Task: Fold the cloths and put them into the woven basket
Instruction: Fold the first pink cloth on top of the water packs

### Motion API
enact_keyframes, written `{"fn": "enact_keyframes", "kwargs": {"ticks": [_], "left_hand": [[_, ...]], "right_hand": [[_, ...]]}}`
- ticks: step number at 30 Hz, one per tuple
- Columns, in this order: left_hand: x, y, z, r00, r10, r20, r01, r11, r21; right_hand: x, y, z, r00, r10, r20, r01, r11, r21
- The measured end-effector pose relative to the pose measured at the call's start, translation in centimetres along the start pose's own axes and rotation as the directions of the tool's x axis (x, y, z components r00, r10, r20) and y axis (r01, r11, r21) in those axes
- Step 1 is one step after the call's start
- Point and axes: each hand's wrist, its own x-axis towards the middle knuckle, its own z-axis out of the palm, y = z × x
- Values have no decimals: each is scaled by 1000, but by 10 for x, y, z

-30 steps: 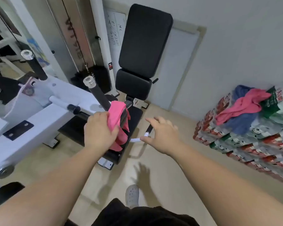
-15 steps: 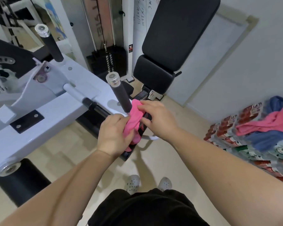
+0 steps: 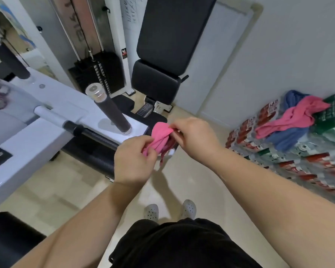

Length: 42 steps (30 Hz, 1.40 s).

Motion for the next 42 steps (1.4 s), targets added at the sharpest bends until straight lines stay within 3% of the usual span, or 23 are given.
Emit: {"fn": "enact_keyframes", "kwargs": {"ticks": [3, 7, 10, 18, 24, 31, 36, 42], "left_hand": [[2, 29, 20, 990, -83, 115, 112, 954, -278], [6, 71, 52, 951, 37, 307, 104, 897, -430], [7, 104, 87, 915, 174, 363, -14, 915, -403], [-21, 225, 190, 702, 519, 488, -395, 854, -339], [-69, 327, 283, 505, 698, 508, -591, 708, -385], [-106, 435, 367, 392, 750, 533, -597, 648, -473], [-109, 491, 431, 384, 746, 544, -604, 649, -463], [-98, 553, 507, 414, 684, 600, -439, 728, -527]], "right_hand": [[-34, 24, -21, 984, 165, -68, -159, 984, 85], [-86, 66, -45, 927, 371, -53, -345, 901, 264], [-131, 96, -62, 879, 470, -79, -411, 831, 374], [-251, 189, -105, 708, 704, -60, -506, 564, 652], [-353, 277, -156, 622, 775, -111, -496, 500, 710], [-450, 357, -204, 545, 811, -211, -558, 539, 631], [-480, 411, -228, 496, 824, -272, -631, 558, 539], [-495, 501, -238, 441, 881, -174, -726, 464, 507]]}}
